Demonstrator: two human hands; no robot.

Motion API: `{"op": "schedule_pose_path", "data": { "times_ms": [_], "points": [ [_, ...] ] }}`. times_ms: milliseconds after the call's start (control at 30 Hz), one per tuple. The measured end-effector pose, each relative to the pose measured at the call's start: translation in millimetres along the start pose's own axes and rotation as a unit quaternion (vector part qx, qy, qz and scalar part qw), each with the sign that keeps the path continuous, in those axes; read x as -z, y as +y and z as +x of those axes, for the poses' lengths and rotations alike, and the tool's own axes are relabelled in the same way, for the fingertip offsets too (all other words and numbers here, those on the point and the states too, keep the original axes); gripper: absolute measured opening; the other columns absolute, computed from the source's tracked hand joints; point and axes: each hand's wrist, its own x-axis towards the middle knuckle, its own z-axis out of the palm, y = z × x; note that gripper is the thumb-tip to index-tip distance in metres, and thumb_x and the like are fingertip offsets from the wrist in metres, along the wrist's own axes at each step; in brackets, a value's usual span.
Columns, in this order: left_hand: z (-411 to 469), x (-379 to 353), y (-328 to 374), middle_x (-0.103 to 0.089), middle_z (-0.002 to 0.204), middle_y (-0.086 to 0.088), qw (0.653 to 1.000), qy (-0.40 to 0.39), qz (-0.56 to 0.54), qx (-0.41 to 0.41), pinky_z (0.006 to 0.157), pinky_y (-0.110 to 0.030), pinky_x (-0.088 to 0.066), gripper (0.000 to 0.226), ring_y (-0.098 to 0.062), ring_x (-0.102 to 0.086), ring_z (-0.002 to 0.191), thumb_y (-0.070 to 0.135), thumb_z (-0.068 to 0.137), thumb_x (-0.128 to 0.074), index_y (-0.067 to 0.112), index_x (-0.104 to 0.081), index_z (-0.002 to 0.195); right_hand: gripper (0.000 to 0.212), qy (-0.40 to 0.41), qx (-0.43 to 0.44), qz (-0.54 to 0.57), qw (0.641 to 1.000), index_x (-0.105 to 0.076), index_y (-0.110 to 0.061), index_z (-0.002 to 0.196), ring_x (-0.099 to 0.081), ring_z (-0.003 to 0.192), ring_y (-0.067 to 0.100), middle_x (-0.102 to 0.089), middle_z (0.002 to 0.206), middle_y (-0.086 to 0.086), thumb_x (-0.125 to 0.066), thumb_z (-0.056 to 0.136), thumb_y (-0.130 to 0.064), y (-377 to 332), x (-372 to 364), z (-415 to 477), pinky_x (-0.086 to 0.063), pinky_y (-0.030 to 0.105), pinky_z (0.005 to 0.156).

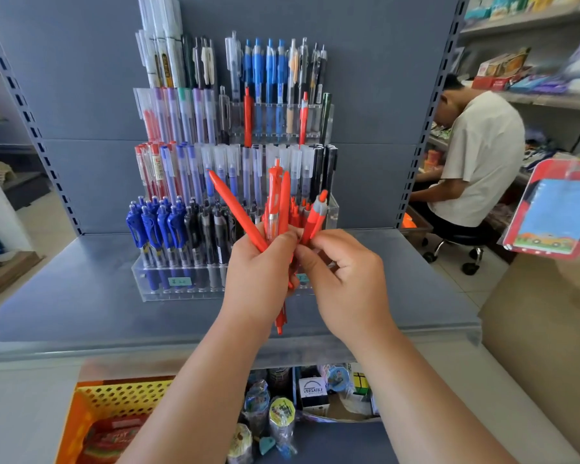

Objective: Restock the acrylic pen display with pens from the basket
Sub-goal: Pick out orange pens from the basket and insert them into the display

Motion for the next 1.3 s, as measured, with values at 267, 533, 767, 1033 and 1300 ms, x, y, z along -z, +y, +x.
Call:
{"op": "schedule_pose_path", "data": {
  "times_ms": [267, 533, 767, 1033, 1300],
  "points": [
    [10, 1, -7, -0.050, 0.055, -0.004, 1.000, -0.006, 0.010, 0.001, 0.044, -0.026, -0.038, 0.018, -0.017, -0.046, 0.048, 0.015, 0.097, -0.055, 0.010, -0.064, 0.082, 0.009, 0.041, -0.102, 0.050, 0.993, -0.077, -0.017, 0.095, -0.061, 0.063, 0.003, -0.071, 0.075, -0.013, -0.075, 0.087, -0.013, 5, 4, 4, -0.047, 0.014, 0.063],
    [17, 2, -13, -0.053, 0.067, -0.008, 1.000, -0.021, 0.007, -0.013, 0.050, -0.030, -0.041, 0.016, -0.023, -0.047, 0.061, 0.021, 0.096, -0.061, 0.013, -0.069, 0.085, 0.006, 0.102, -0.150, 0.037, 0.983, -0.078, -0.018, 0.091, -0.062, 0.063, 0.001, -0.071, 0.071, -0.013, -0.078, 0.084, -0.018, 21, 4, 17, -0.049, 0.017, 0.064],
    [20, 5, -12, -0.052, 0.058, 0.001, 1.000, -0.018, -0.007, -0.022, 0.047, -0.029, -0.040, 0.025, -0.018, -0.046, 0.054, 0.017, 0.097, -0.058, 0.025, -0.074, 0.080, 0.007, 0.106, -0.163, 0.040, 0.980, -0.078, -0.017, 0.092, -0.066, 0.068, 0.006, -0.073, 0.074, -0.009, -0.078, 0.085, -0.019, 24, 1, 22, -0.054, 0.021, 0.068],
    [19, 6, -14, -0.047, 0.066, -0.010, 1.000, -0.024, -0.006, -0.011, 0.045, -0.026, -0.037, 0.015, -0.018, -0.042, 0.052, 0.014, 0.098, -0.055, 0.008, -0.067, 0.091, 0.010, 0.096, -0.179, -0.006, 0.979, -0.078, -0.021, 0.092, -0.069, 0.076, 0.003, -0.074, 0.079, -0.013, -0.080, 0.083, -0.025, 26, -14, 22, -0.057, 0.029, 0.073],
    [16, 11, -12, -0.046, 0.057, 0.002, 0.999, -0.031, 0.003, -0.010, 0.046, -0.024, -0.038, 0.023, -0.015, -0.042, 0.052, 0.001, 0.094, -0.049, 0.014, -0.067, 0.089, 0.014, 0.105, -0.159, -0.092, 0.977, -0.078, -0.023, 0.098, -0.069, 0.078, 0.007, -0.074, 0.084, -0.012, -0.076, 0.085, -0.030, 26, -11, 23, -0.056, 0.035, 0.072]
  ]
}}
